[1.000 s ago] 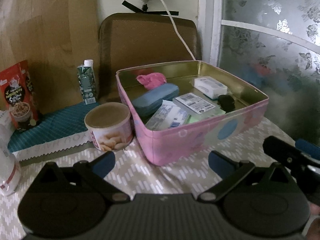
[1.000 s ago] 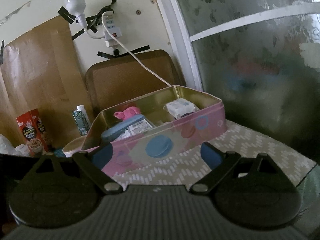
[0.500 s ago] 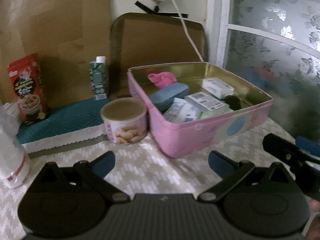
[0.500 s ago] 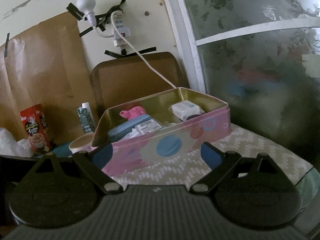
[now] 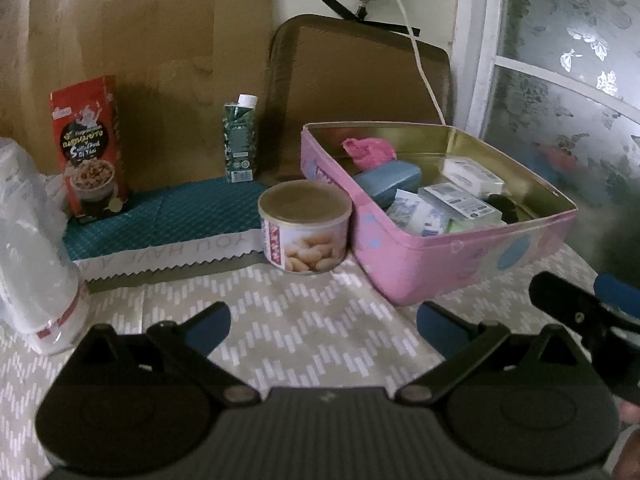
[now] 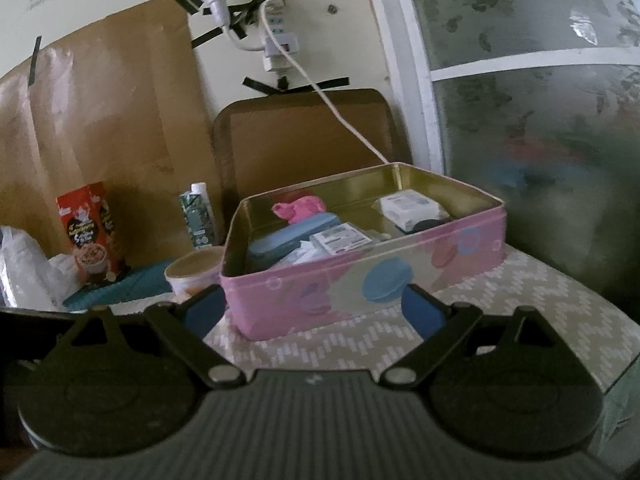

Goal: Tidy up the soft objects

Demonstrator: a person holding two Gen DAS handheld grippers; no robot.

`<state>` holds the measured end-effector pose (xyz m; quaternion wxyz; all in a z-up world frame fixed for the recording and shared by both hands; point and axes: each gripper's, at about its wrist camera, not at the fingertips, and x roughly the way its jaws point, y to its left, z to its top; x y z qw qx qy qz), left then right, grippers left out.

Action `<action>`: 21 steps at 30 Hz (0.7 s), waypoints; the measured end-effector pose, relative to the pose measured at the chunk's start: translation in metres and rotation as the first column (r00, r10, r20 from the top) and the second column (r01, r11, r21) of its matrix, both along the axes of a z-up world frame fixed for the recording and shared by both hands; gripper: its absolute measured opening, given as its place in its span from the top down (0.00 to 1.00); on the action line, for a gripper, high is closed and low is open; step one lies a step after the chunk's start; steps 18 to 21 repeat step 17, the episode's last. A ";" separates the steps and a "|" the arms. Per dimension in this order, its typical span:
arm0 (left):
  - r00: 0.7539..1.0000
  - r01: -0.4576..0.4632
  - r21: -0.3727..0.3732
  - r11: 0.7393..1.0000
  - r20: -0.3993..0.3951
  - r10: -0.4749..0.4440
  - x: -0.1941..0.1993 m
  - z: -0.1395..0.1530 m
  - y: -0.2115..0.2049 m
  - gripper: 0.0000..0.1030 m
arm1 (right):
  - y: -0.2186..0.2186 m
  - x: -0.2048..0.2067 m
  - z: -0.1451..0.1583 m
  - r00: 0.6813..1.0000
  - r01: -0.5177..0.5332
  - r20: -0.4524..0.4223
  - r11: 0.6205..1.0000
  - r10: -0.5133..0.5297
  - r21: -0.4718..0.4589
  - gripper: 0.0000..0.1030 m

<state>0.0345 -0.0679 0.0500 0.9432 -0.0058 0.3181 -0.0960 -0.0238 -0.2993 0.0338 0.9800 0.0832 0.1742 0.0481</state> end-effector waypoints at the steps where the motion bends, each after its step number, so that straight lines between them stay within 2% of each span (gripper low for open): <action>1: 1.000 0.000 -0.002 1.000 -0.001 0.000 0.000 0.000 0.001 0.00 | 0.001 0.000 0.000 1.000 0.000 -0.001 1.000 0.000 -0.003 0.06; 21: 1.000 0.010 -0.023 1.000 0.012 -0.009 -0.003 0.000 0.007 0.00 | 0.011 0.001 -0.001 1.000 0.000 -0.011 1.000 0.000 -0.024 0.06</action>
